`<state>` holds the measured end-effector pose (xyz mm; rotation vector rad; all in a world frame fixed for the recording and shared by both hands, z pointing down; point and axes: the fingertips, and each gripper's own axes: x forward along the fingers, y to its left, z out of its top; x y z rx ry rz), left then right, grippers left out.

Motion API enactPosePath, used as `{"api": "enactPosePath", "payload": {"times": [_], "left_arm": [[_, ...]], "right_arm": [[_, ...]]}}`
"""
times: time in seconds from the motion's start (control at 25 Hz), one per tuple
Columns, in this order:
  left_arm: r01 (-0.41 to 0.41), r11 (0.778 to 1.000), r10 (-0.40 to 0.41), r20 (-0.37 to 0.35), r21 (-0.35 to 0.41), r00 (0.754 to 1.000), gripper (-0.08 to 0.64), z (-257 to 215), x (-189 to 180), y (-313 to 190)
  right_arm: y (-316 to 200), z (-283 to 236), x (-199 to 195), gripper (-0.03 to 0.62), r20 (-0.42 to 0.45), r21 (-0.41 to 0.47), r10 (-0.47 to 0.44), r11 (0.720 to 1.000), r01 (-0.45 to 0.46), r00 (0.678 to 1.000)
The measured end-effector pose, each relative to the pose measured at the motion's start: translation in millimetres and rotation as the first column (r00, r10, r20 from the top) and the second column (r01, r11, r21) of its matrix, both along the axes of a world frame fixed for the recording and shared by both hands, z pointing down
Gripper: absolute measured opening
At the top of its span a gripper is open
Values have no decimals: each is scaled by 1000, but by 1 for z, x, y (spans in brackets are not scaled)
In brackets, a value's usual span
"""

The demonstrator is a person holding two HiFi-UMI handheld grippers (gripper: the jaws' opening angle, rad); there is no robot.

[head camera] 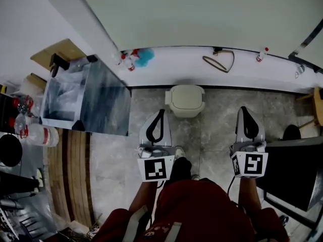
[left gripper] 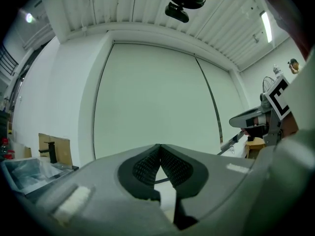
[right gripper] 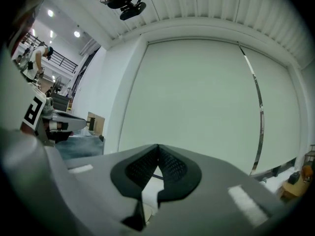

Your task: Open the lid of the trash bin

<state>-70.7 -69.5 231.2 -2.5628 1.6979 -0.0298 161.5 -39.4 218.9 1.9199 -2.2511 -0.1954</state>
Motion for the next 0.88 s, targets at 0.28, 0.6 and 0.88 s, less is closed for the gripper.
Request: {"api": "enactPosePath", "payload": {"times": [0.28,0.6,0.88], "left_arm": [[7,999,-7,-15,-43,1000,5,33,-29,-47],[0,995,0,6,-97,1000,5,74,-29,-82],[-24,992,25,1,-123,1000,5,109,8,-107]], "right_arm": [[-55,13,-36,0,-70,-50,-42,998,38,997],[-88,60,-38,0,-52,-137,-35,990,27,998],[-117,107,-12,0,-12,-216,-41,976,37,999]]}}
